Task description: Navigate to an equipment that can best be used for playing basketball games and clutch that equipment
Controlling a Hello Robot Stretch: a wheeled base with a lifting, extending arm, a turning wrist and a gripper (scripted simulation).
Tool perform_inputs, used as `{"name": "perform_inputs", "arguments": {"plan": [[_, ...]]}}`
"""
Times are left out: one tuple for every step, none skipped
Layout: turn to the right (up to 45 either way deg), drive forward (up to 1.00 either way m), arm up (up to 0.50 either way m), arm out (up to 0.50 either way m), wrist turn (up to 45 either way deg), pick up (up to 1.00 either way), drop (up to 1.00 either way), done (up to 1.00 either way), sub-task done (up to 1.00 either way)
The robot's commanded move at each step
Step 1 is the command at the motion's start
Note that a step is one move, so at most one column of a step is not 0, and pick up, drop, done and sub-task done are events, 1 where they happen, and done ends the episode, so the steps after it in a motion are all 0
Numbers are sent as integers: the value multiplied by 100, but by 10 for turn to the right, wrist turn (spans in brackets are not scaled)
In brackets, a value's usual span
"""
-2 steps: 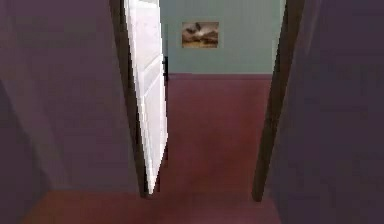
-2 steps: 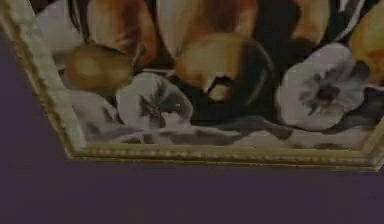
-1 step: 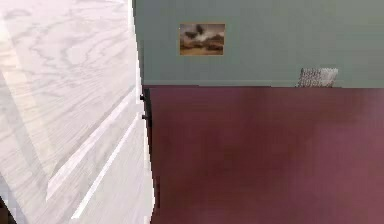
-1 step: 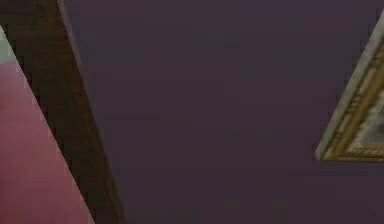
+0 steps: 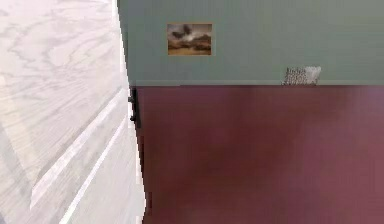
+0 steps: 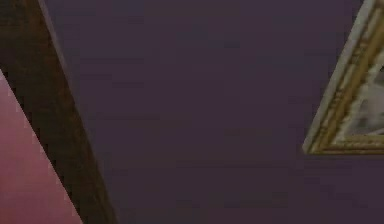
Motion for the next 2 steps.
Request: {"name": "perform_inputs", "arguments": {"plan": [[0, 100, 0, 0, 0, 0, 0, 0, 0], [0, 35, 0, 0, 0, 0, 0, 0, 0]]}}
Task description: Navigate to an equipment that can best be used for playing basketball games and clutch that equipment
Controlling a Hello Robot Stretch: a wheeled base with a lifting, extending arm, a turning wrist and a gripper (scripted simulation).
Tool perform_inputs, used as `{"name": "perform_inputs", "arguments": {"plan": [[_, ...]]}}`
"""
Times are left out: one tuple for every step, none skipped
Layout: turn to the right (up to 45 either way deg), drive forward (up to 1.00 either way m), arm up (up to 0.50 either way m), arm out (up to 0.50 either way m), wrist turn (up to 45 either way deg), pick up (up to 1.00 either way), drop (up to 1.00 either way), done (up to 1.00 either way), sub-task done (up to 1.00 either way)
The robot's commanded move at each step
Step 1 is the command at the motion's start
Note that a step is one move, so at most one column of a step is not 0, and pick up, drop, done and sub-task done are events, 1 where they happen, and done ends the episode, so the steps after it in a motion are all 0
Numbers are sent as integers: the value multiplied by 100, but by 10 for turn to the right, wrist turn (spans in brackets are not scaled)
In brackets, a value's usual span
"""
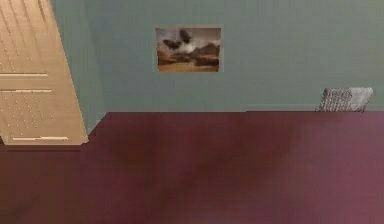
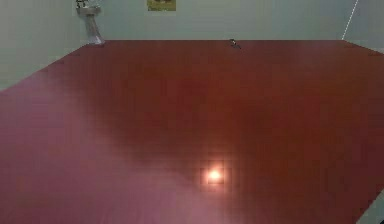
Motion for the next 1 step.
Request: {"name": "perform_inputs", "arguments": {"plan": [[-420, 0, 0, 0, 0, 0, 0, 0, 0]]}}
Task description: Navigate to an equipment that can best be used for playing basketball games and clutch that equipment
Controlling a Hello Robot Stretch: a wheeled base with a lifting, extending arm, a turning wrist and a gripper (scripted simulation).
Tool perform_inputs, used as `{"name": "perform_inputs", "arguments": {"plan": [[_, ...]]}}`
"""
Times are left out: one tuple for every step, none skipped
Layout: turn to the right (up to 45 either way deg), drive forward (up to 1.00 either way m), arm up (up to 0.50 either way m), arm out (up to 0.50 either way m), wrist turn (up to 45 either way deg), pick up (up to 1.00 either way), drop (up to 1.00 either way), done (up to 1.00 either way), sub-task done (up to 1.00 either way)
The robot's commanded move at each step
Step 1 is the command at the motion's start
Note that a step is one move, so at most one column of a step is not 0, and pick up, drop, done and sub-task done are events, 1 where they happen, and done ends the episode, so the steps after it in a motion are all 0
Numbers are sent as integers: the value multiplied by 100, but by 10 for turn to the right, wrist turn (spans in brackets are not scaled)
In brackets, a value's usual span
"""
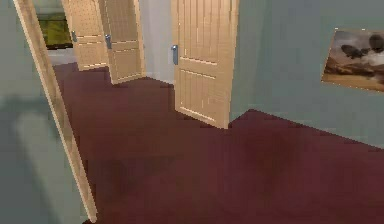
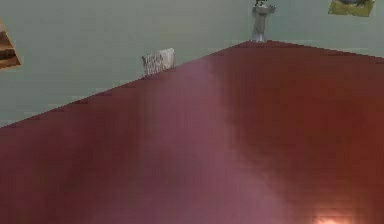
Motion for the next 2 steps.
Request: {"name": "perform_inputs", "arguments": {"plan": [[0, 25, 0, 0, 0, 0, 0, 0, 0], [-180, 0, 0, 0, 0, 0, 0, 0, 0]]}}
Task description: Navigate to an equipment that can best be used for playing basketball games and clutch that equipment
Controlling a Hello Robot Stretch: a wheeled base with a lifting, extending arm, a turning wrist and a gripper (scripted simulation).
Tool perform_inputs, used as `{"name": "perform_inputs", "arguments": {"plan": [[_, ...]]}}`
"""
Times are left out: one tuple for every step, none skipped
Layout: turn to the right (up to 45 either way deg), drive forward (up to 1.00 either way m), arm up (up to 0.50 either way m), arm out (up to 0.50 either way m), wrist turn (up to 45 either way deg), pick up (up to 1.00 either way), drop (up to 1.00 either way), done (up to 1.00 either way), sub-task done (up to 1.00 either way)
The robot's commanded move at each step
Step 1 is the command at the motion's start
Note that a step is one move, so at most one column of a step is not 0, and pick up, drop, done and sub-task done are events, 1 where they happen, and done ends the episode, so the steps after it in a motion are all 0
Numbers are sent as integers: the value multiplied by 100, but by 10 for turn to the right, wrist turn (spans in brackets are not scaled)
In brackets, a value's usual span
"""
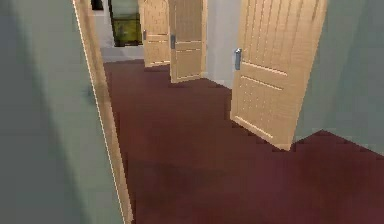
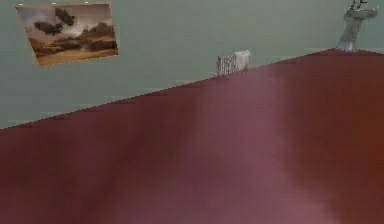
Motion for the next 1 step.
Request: {"name": "perform_inputs", "arguments": {"plan": [[0, 100, 0, 0, 0, 0, 0, 0, 0]]}}
